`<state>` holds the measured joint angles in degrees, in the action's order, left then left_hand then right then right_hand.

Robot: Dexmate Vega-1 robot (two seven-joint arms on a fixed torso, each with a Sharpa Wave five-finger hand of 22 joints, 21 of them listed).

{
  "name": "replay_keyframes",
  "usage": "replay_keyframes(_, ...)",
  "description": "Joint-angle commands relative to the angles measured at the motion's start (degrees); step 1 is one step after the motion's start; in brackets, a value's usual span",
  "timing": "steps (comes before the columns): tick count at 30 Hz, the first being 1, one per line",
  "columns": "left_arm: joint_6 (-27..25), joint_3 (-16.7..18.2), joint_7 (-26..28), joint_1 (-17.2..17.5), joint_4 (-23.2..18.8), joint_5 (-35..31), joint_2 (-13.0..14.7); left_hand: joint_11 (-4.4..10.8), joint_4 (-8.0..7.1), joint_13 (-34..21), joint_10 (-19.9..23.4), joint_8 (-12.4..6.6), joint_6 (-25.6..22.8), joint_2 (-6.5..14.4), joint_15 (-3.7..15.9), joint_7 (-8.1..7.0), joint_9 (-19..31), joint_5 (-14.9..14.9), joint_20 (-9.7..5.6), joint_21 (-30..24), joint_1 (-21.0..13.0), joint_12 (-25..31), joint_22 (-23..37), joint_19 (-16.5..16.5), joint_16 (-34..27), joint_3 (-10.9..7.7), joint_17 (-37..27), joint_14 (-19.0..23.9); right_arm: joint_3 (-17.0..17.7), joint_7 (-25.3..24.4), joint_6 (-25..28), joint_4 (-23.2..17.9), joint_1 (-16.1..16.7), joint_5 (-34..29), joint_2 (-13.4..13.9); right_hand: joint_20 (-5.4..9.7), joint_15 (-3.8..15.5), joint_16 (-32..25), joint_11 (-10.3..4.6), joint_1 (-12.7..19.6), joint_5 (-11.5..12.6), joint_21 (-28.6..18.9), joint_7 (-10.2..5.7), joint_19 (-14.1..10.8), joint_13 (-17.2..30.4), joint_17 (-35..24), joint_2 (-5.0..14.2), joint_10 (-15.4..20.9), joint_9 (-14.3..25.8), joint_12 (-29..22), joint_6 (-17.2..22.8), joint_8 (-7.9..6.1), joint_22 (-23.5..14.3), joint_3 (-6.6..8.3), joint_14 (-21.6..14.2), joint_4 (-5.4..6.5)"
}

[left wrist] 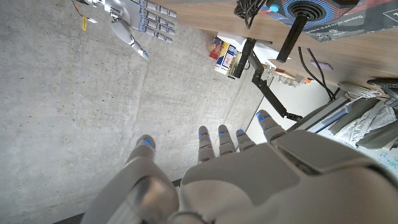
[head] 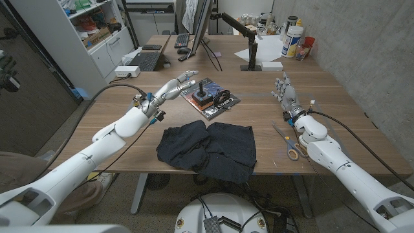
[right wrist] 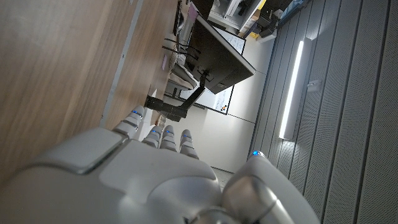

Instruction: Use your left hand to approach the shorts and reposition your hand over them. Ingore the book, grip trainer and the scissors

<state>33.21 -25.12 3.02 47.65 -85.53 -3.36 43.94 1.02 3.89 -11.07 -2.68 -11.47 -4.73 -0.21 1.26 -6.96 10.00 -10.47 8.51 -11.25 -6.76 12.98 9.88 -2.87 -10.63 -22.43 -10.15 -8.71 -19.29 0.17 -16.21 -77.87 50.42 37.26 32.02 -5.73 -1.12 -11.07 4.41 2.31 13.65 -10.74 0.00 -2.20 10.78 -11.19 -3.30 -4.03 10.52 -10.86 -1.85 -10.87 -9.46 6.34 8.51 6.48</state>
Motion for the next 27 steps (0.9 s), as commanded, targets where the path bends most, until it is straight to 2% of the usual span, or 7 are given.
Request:
replay_keyframes(1, 2.10, -0.80, -0.60, -1.60, 0.67, -3.95, 0.55, 0.25, 0.22, -0.07, 0.26, -0.14, -0.54, -0.02, -0.18, -0.07, 0.33, -0.07, 0.17, -0.22, -0.76, 0.26, 0.13, 0.67, -0.35, -0.10, -0.07, 0.37, -0.04, -0.15, 0.14, 0.12, 0.04, -0.13, 0.07, -0.47, -0.02, -0.20, 0.47, 0.18, 0.02, -0.04, 0.14, 0.30, 0.12, -0.16, 0.02, -0.10, 0.24, -0.44, -0.25, -0.31, -0.23, -0.12, 0.32, 0.03)
replay_keyframes(12, 3.52, -1.25, -1.56, -2.69, 0.94, -5.87, 1.30, 0.33, 0.39, -0.07, 0.52, -0.11, -0.83, -0.03, -0.04, -0.19, 0.34, -0.06, 0.16, -0.17, -0.84, 0.30, 0.13, 0.76, -0.36, -0.11, -0.07, 0.63, -0.27, -0.55, 0.71, -0.46, 0.40, -0.12, 0.00, -0.50, -0.06, -0.20, 0.48, 0.18, 0.01, -0.03, 0.10, 0.31, 0.12, -0.15, 0.04, -0.14, 0.24, -0.44, -0.20, -0.32, -0.23, -0.20, 0.36, 0.01)
replay_keyframes(27, 4.41, -0.10, -2.17, -1.41, -2.58, -8.11, 3.51, 0.38, 0.58, -0.08, 0.68, 0.01, -0.97, -0.02, -0.07, -0.22, 0.35, -0.04, 0.13, -0.14, -0.92, 0.28, 0.14, 0.92, -0.29, -0.12, -0.07, 0.73, -0.40, -0.99, 0.23, -1.55, 1.39, -0.53, 0.08, -0.50, -0.11, -0.20, 0.52, 0.21, 0.00, -0.03, 0.07, 0.29, 0.12, -0.14, 0.11, -0.14, 0.24, -0.46, -0.23, -0.30, -0.23, -0.29, 0.44, -0.03)
